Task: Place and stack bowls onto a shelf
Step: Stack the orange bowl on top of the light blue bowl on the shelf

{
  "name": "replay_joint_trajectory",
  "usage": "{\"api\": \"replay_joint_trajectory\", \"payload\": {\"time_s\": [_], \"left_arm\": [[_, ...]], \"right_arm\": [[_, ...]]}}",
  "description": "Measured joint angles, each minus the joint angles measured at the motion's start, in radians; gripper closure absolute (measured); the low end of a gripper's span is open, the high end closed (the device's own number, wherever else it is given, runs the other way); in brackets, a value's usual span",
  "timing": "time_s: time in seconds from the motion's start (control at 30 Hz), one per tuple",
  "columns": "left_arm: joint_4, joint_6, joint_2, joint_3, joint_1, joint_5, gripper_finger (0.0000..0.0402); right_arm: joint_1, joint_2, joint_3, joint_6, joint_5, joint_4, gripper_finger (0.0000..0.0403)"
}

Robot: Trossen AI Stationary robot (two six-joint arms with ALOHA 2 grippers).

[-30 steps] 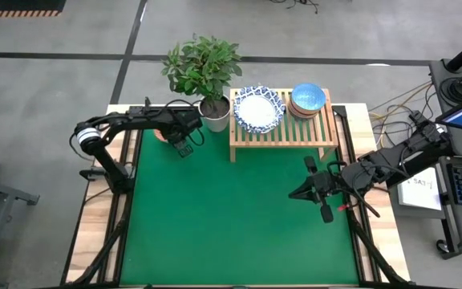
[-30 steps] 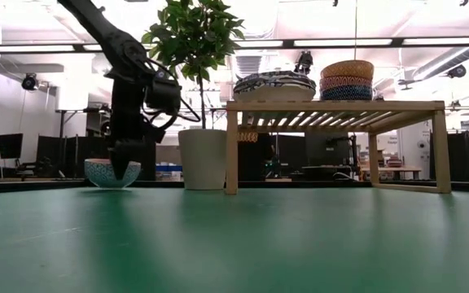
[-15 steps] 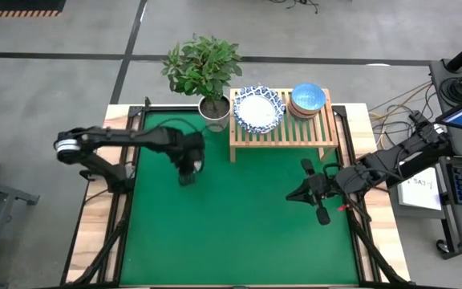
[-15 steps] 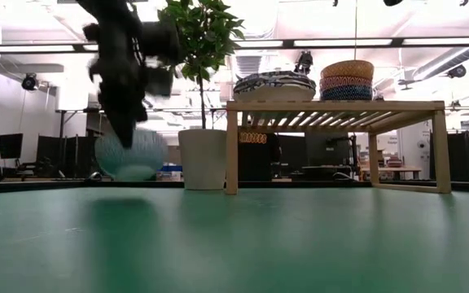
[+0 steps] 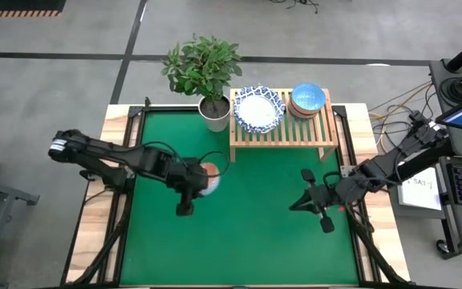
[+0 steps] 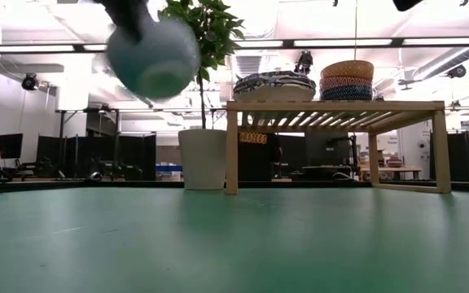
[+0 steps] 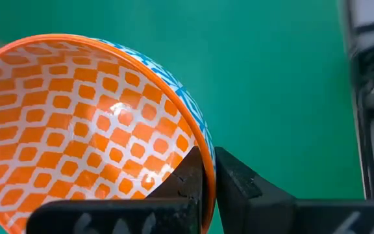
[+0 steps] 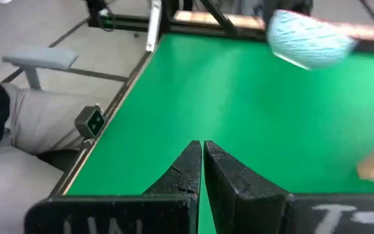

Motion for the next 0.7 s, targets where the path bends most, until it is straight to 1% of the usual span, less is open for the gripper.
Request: {"api": "replay_joint_trajectory", "payload": {"time_s": [0.1, 0.3, 0.37, 0.47, 0.6, 0.7], "left_arm": [[0.036, 0.107, 0.042, 0.114, -0.014, -0.039, 0.0397], [0.086, 0.391, 0.155, 0.322, 0.005, -0.052, 0.0396], [0.089, 0.443, 0.197, 0.387, 0.020, -0.091, 0.0396], [0.082, 0.491, 0.259, 0.479, 0.050, -0.182, 0.0396], [0.095, 0.562, 0.336, 0.570, 0.102, -0.278, 0.0396], [0.113, 0.598, 0.404, 0.643, 0.147, -0.299, 0.0396]], "right_arm": [[0.019, -0.006, -0.023, -0.048, 0.000, 0.040, 0.0394], [0.024, -0.026, -0.026, -0.090, -0.008, 0.045, 0.0394], [0.024, -0.048, -0.026, -0.112, -0.014, 0.047, 0.0394], [0.024, -0.084, -0.026, -0.150, -0.059, 0.044, 0.0394], [0.043, -0.125, -0.026, -0.211, -0.087, 0.039, 0.0394], [0.065, -0.138, -0.026, -0.227, -0.088, 0.039, 0.0394]]}}
